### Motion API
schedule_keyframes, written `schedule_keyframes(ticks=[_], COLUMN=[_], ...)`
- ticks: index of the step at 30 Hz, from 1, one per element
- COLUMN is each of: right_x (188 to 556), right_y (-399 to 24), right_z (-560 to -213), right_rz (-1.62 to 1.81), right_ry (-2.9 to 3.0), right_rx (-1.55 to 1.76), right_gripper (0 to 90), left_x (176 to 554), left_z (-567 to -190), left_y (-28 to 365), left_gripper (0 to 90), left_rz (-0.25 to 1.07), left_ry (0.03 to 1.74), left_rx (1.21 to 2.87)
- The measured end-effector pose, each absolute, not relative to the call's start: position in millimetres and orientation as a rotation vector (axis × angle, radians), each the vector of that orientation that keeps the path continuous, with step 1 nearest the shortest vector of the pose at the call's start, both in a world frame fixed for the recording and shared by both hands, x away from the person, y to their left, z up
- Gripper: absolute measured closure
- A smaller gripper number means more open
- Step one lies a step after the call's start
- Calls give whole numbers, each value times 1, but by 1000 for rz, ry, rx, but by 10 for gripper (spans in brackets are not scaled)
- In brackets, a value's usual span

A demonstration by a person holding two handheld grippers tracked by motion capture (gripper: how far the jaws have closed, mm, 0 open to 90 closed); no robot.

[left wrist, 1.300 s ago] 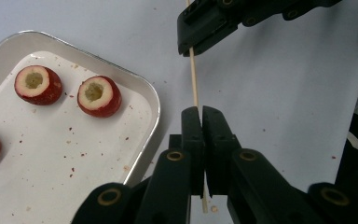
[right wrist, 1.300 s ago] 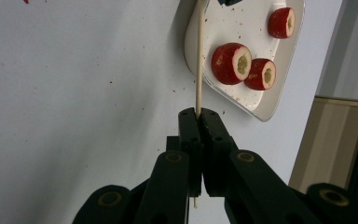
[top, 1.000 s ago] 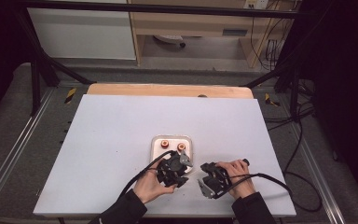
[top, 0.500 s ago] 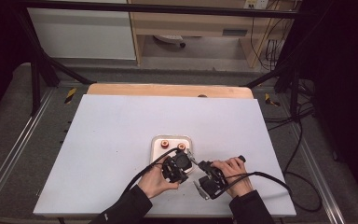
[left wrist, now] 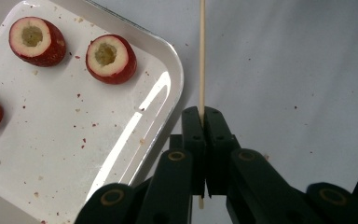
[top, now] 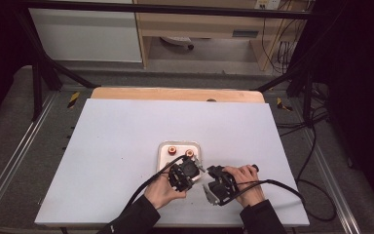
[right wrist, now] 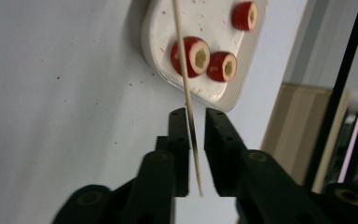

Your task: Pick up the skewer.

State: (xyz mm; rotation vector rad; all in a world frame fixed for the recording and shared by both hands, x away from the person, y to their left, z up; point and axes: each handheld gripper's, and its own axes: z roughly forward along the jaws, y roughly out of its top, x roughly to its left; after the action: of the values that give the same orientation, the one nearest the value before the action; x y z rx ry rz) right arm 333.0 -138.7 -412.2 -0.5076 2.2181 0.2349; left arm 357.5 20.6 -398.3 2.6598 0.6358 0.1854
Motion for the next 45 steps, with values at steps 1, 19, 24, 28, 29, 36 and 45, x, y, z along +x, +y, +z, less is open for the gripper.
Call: schedule_keyframes(ticks=[1, 19, 24, 28, 29, 36, 45], right_x=[334, 356, 358, 359, 359, 362, 369], right_y=[-142, -198, -205, -208, -208, -207, -200], right_z=[-411, -414, -417, -419, -419, -418, -416], right_rz=[253, 768, 870, 932, 942, 999, 1025], right_ry=[2232, 2401, 2412, 2427, 2430, 2445, 2452], right_rx=[-442, 452, 619, 730, 753, 886, 1038], right_gripper=[730, 290, 241, 216, 209, 127, 40], left_x=[356, 345, 339, 334, 331, 323, 314], left_z=[-399, -401, -405, -407, -410, -418, -426], left_y=[22, 48, 63, 70, 73, 85, 103], left_gripper=[889, 886, 886, 886, 886, 886, 885], left_rz=[172, 243, 223, 229, 240, 255, 289], left_ry=[641, 729, 782, 810, 821, 857, 907], left_rx=[2648, 2506, 2381, 2320, 2292, 2197, 2102])
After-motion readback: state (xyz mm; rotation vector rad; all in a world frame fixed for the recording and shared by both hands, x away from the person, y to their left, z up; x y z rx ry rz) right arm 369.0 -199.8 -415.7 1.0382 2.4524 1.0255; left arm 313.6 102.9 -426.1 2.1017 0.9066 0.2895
